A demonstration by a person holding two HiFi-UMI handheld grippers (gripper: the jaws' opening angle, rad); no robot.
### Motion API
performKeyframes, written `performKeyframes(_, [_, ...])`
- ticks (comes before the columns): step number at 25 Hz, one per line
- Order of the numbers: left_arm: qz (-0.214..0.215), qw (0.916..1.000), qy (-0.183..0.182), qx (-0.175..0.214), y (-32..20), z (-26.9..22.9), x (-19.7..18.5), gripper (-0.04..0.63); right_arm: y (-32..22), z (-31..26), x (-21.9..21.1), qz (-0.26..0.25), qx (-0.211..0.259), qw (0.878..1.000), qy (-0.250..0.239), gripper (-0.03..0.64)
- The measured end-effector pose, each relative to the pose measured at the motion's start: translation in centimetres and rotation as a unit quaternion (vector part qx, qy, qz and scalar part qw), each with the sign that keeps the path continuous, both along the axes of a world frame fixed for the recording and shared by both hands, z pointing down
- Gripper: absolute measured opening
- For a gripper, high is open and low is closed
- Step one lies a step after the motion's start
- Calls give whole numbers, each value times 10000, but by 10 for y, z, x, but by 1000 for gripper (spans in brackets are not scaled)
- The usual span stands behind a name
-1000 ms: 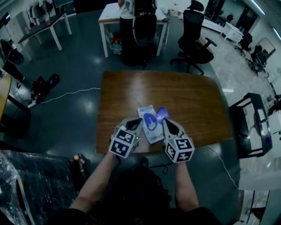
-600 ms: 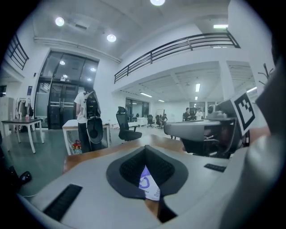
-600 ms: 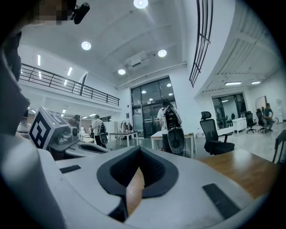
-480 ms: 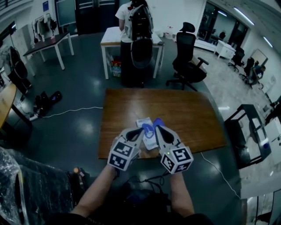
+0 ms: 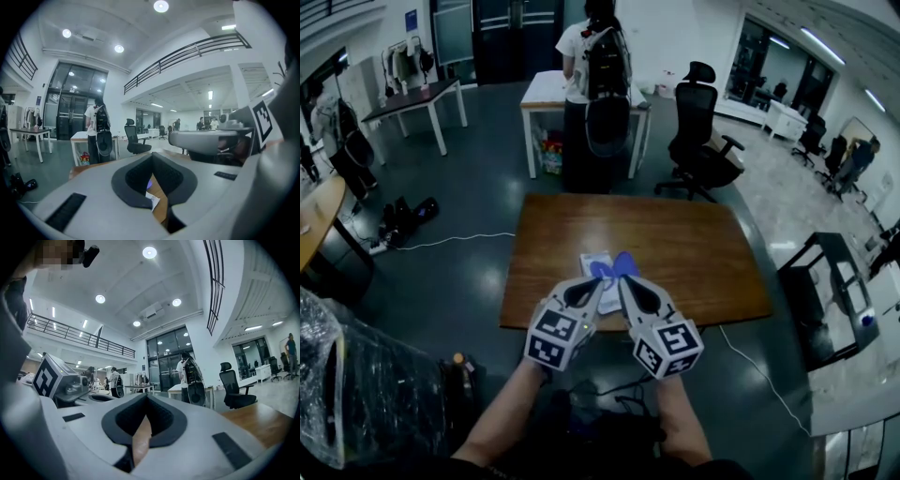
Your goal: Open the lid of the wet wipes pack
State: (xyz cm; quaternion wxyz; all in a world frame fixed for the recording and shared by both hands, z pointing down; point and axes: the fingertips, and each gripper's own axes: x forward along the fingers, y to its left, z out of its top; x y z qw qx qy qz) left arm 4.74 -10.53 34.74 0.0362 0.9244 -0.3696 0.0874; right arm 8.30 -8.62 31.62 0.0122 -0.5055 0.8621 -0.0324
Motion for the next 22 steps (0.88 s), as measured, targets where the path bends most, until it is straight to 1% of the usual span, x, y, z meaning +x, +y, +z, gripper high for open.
performKeyframes(4, [-66,10000,-18,25,14,1,7,6,15,2,5,-90,33,9999,-35,9])
performKeyframes(10, [-124,9999,-10,69,27,-2,11,6,30,0,13,-81,47,9999,-132,9])
performKeyframes(22, [-192,9997,-61,98,43,-5,19,6,45,-4,22,-113,85,9996,-227,9])
